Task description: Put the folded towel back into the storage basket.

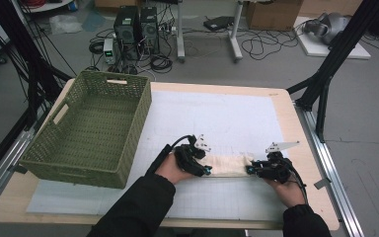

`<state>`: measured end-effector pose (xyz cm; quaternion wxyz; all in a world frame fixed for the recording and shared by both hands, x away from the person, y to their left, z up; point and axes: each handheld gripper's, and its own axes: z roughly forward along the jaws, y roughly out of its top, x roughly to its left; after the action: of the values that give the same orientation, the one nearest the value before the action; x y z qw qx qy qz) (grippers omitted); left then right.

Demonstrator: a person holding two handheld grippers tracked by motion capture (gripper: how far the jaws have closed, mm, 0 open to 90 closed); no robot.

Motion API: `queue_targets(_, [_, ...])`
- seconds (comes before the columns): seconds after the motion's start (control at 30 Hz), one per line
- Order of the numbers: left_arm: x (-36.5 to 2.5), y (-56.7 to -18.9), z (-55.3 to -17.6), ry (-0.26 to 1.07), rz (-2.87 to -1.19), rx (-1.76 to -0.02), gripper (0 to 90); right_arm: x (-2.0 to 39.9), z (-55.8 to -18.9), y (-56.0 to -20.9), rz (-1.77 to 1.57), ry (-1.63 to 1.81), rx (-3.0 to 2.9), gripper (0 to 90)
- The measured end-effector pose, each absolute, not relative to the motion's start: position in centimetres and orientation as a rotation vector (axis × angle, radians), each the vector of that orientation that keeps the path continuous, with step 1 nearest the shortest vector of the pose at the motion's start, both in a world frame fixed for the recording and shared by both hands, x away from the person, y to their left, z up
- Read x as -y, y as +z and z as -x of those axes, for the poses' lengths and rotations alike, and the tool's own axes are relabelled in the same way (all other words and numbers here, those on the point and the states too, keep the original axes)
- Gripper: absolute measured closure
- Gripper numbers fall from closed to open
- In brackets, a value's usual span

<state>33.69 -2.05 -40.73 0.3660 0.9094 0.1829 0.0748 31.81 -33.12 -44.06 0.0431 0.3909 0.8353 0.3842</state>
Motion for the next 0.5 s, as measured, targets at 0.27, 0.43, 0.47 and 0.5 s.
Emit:
queue_targets(0.27, [2.4,-39.2,-34.2,0.192,-2.376,-0.403,43.2,33.5,-33.2,-43.3,-1.186,1.107,-2.571,78.9])
queue_targets(0.43, [4.4,-41.5,-34.9,0.159,-2.431,-0.371,42.0,33.8,-33.2,-43.8,-1.264,1.136,-2.53,63.1])
queue_targets(0.47, [4.7,-41.6,-35.0,0.159,-2.432,-0.37,42.2,33.9,-33.1,-43.9,-1.281,1.156,-2.519,62.6])
queue_targets(0.5, [5.1,-41.7,-35.3,0.15,-2.424,-0.372,42.2,34.1,-33.0,-43.9,-1.295,1.17,-2.509,61.8])
